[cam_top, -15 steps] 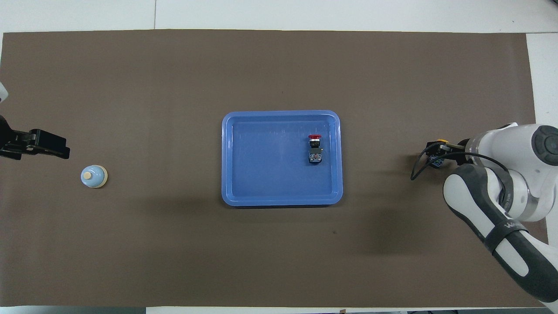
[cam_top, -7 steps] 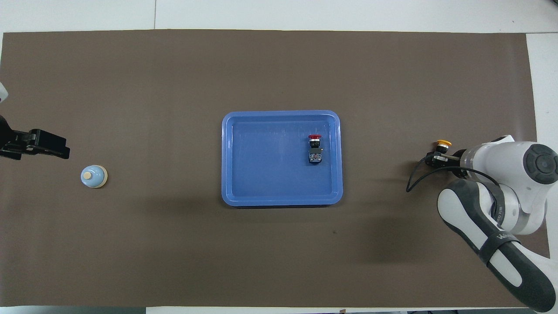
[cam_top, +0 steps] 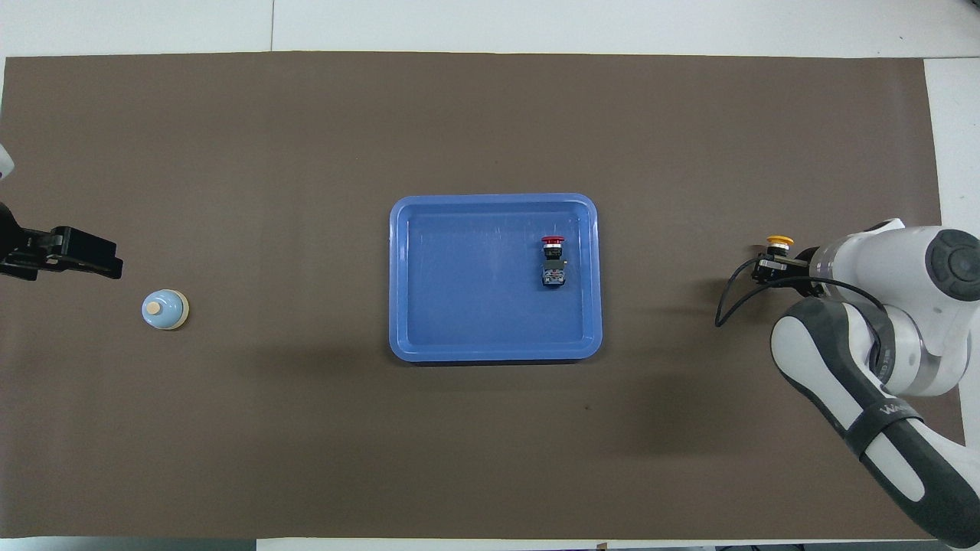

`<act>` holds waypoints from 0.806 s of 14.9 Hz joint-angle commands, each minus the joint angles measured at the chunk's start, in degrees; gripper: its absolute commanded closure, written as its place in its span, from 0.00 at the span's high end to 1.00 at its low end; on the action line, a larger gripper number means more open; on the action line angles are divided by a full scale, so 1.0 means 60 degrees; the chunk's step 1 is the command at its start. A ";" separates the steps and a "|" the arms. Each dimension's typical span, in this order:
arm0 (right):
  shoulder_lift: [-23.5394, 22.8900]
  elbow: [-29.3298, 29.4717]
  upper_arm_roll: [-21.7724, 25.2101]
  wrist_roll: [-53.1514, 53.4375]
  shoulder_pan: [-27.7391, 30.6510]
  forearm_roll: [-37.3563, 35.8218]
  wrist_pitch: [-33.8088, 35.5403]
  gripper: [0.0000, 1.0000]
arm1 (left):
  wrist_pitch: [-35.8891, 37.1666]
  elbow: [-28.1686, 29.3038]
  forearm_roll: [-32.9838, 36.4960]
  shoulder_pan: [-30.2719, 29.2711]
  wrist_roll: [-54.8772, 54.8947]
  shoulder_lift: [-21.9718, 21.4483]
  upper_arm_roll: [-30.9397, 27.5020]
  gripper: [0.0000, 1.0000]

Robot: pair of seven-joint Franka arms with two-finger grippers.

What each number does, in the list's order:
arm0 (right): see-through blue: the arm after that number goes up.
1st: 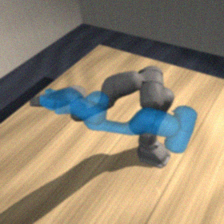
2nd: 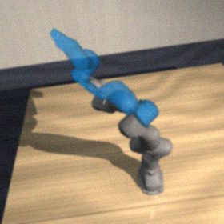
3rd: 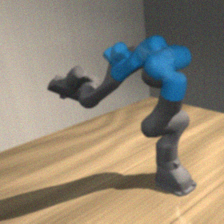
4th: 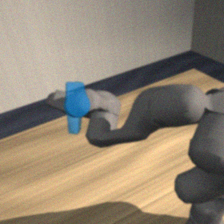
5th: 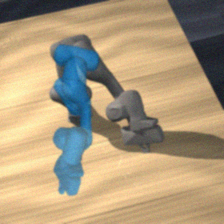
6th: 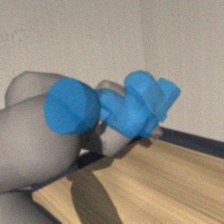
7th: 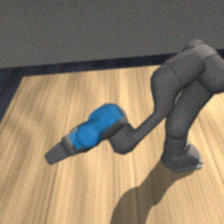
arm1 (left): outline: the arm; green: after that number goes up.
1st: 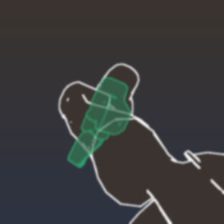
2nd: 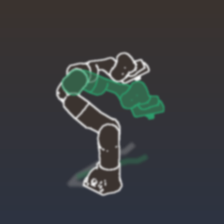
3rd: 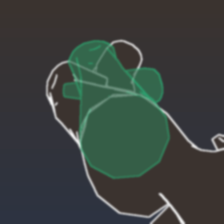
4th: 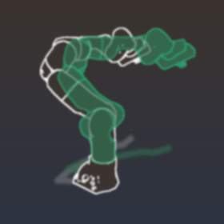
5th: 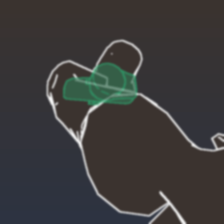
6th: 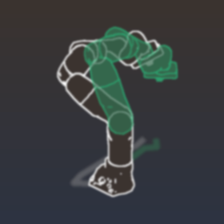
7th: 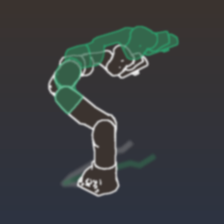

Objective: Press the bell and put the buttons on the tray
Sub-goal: 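Move the right gripper to the yellow button and grasp it, then carry the yellow button into the tray beside the red one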

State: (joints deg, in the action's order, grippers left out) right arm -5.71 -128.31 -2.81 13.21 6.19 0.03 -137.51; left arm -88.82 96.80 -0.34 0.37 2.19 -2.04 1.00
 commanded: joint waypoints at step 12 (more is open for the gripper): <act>-0.2136 0.5341 -0.0030 0.3142 -0.4573 -0.0049 0.3656 0.00 | 0.0169 0.0039 0.0144 0.0012 -0.0102 -0.0128 -0.0006 1.00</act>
State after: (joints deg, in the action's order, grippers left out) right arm -12.69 -103.95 -3.24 29.24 -19.24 0.03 -118.50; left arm -88.81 96.80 -0.34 0.37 2.19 -2.05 1.00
